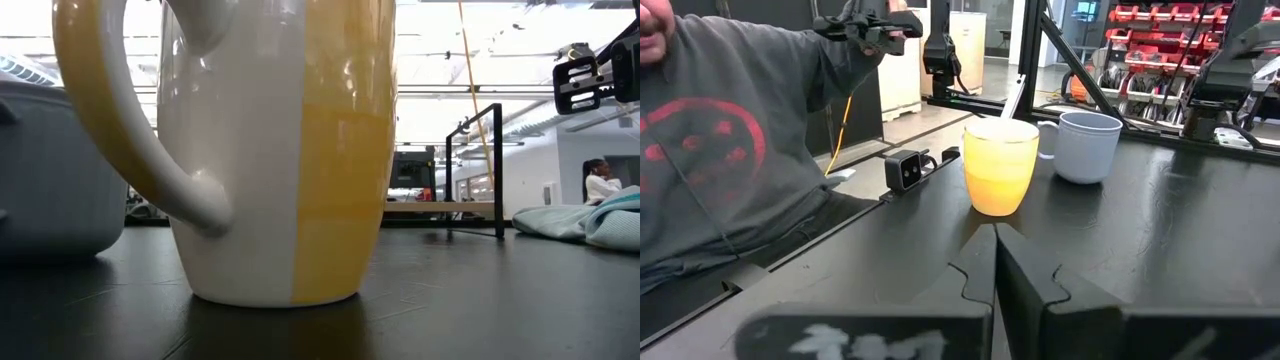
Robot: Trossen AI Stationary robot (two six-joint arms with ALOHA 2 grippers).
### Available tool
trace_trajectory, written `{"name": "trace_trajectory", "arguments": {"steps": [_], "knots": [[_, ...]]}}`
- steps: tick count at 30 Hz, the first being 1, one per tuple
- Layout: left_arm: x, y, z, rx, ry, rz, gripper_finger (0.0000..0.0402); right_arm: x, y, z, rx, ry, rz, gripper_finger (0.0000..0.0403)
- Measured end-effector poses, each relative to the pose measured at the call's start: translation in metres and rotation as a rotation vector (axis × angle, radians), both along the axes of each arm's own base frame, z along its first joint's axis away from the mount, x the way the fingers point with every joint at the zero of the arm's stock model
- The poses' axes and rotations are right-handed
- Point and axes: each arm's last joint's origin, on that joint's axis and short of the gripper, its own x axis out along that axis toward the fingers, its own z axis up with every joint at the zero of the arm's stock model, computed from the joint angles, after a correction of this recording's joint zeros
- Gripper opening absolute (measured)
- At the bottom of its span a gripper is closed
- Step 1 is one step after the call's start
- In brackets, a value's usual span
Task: Stack small to large cups/mugs on shelf
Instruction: Put the transparent mug on the shelf
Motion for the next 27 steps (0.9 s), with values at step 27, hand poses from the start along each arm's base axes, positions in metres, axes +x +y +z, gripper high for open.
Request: {"name": "trace_trajectory", "arguments": {"steps": [27], "knots": [[0.004, 0.021, -0.012, -0.001, 0.043, 0.010, 0.0000, 0.000, 0.000, 0.000, 0.001, 0.000, -0.001, 0.0000]]}}
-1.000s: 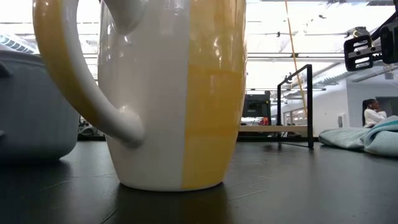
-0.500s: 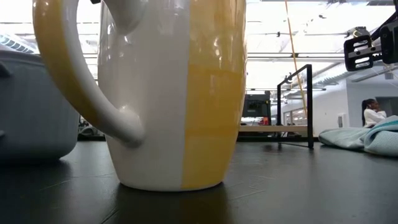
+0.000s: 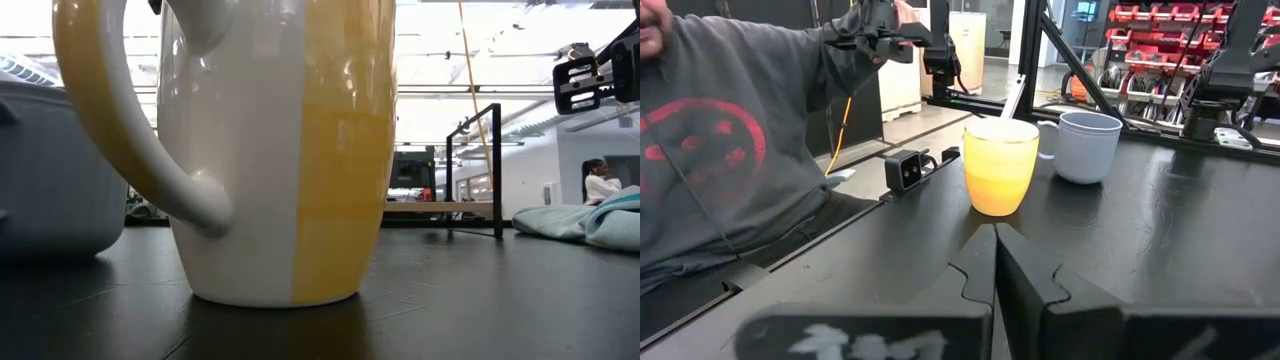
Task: Stack small to large cups/mugs on shelf
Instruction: Put the transparent mug on the shelf, then put the gray mug on the shelf
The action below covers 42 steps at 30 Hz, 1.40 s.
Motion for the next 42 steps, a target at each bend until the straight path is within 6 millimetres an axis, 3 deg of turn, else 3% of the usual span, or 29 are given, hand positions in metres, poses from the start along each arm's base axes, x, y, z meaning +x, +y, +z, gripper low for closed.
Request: {"name": "trace_trajectory", "arguments": {"steps": [25, 37, 42], "knots": [[0.007, -0.008, 0.003, 0.012, -0.008, -0.075, 0.0000, 0.000, 0.000, 0.000, -0.003, -0.002, 0.000, 0.0000], [0.017, -0.039, 0.071, 0.105, -0.102, -0.136, 0.0002, 0.000, 0.000, 0.000, -0.004, -0.001, 0.000, 0.0000], [0.018, -0.052, 0.088, 0.132, -0.148, -0.189, 0.0005, 0.000, 0.000, 0.000, -0.001, 0.001, 0.000, 0.0000]]}}
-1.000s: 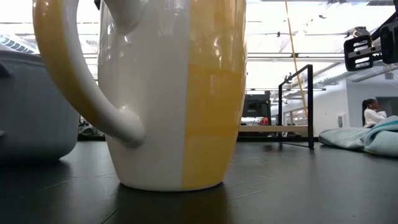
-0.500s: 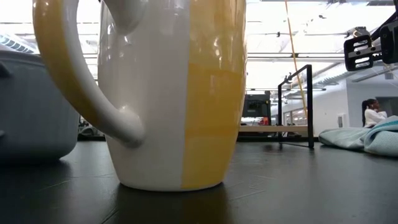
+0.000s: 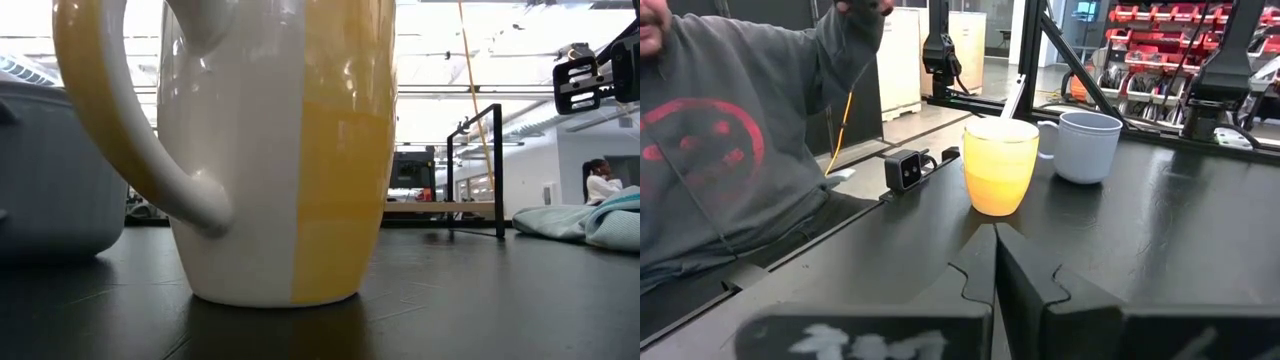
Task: Stack small to large cups/mugs on shelf
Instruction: Put the gray mug on the shelf
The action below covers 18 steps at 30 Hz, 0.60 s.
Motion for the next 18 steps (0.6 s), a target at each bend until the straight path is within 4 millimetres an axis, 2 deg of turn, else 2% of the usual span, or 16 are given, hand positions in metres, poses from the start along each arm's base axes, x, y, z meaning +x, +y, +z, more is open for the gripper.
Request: {"name": "trace_trajectory", "arguments": {"steps": [5, 11, 18], "knots": [[0.000, -0.006, 0.004, 0.066, -0.015, 0.009, 0.0033, 0.000, 0.000, 0.000, 0.000, 0.001, 0.000, 0.0000], [-0.009, -0.008, 0.012, 0.126, -0.019, 0.033, 0.0091, 0.000, 0.000, 0.000, 0.000, 0.001, 0.000, 0.0000], [-0.039, -0.010, 0.036, 0.164, -0.086, 0.074, 0.0161, 0.000, 0.000, 0.000, 0.001, 0.002, 0.000, 0.0000]]}}
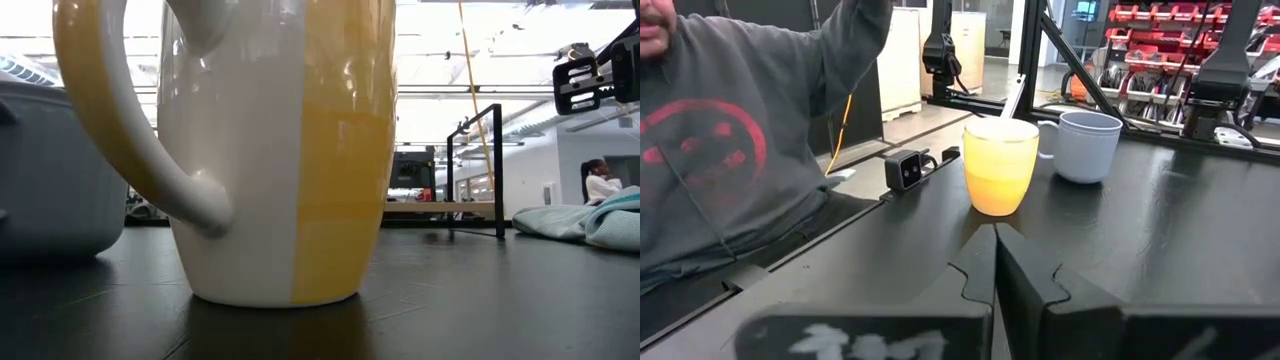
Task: Stack small to large cups/mugs on shelf
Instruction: Put the gray mug on the shelf
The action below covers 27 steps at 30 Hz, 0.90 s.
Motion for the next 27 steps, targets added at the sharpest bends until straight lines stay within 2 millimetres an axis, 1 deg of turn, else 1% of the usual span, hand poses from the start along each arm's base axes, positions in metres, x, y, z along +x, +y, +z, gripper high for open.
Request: {"name": "trace_trajectory", "arguments": {"steps": [4, 8, 11, 13, 16, 20, 21, 24, 27], "knots": [[-0.022, 0.001, 0.019, -0.007, -0.091, 0.006, 0.0187, 0.000, 0.000, 0.000, 0.006, 0.004, -0.001, 0.0000], [-0.046, 0.002, 0.036, -0.022, -0.183, 0.024, 0.0199, 0.000, 0.000, 0.000, 0.000, -0.001, 0.000, 0.0000], [-0.062, 0.003, 0.044, -0.033, -0.233, 0.046, 0.0195, 0.000, 0.000, 0.000, -0.020, -0.014, 0.003, 0.0000], [-0.073, 0.003, 0.046, -0.043, -0.270, 0.054, 0.0179, 0.000, 0.000, 0.000, -0.029, -0.018, 0.004, 0.0000], [-0.084, 0.003, 0.040, -0.042, -0.271, 0.048, 0.0127, 0.000, 0.000, 0.000, -0.029, -0.019, 0.004, 0.0000], [-0.097, 0.000, 0.020, -0.050, -0.277, 0.031, 0.0026, 0.000, 0.000, 0.000, -0.029, -0.019, 0.004, 0.0000], [-0.099, -0.001, 0.015, -0.060, -0.309, 0.033, 0.0014, 0.000, 0.000, 0.000, -0.029, -0.020, 0.004, 0.0000], [-0.104, -0.005, 0.001, -0.073, -0.407, 0.030, 0.0012, 0.000, 0.000, 0.000, -0.028, -0.020, 0.004, 0.0000], [-0.109, -0.009, -0.018, -0.066, -0.453, -0.010, 0.0004, 0.000, 0.000, 0.000, -0.028, -0.021, 0.004, 0.0000]]}}
